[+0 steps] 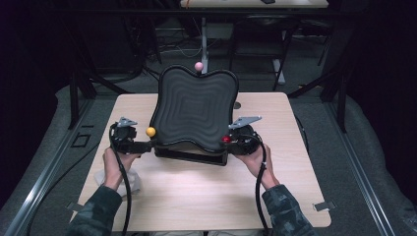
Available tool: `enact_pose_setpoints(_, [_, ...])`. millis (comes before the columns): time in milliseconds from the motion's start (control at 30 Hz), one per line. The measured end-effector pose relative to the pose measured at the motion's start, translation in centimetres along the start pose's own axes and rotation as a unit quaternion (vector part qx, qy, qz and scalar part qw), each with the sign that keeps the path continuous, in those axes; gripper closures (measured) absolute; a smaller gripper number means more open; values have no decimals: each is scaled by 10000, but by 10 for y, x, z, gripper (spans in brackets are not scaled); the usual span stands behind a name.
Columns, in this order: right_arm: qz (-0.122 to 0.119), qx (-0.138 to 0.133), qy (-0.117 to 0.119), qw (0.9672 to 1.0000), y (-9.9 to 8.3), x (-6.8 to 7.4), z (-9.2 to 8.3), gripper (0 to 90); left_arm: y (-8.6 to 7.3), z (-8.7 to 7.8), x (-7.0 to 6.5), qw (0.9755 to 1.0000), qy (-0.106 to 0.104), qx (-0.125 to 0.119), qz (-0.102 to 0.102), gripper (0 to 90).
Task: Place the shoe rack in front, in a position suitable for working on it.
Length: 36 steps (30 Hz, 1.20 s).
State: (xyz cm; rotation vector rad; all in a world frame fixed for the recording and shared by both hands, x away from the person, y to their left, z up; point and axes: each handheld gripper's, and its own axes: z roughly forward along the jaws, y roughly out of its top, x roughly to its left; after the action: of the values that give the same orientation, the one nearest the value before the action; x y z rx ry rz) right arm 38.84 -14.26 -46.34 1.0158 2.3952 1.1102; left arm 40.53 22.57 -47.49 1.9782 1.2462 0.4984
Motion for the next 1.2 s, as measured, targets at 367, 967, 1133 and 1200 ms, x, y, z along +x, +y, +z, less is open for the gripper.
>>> enact_pose_setpoints(367, [7, -79, 0, 10000, -2, -1, 0, 599, 20, 19, -3, 9997, 171, -43, 166, 486])
enact_pose_setpoints(967, [56, -176, 4, 9998, -6, 0, -2, 598, 10, 2, -24, 9971, 463, 6, 610, 594])
enact_pose_setpoints(1133, [32, -232, 83, 9997, -10, 1, -4, 598, 2, -6, -28, 9970, 428, -28, 648, 595])
enact_pose_setpoints(1200, [30, -222, 76, 9997, -10, 3, -5, 598, 0, -9, -29, 9971, 419, -27, 641, 595])
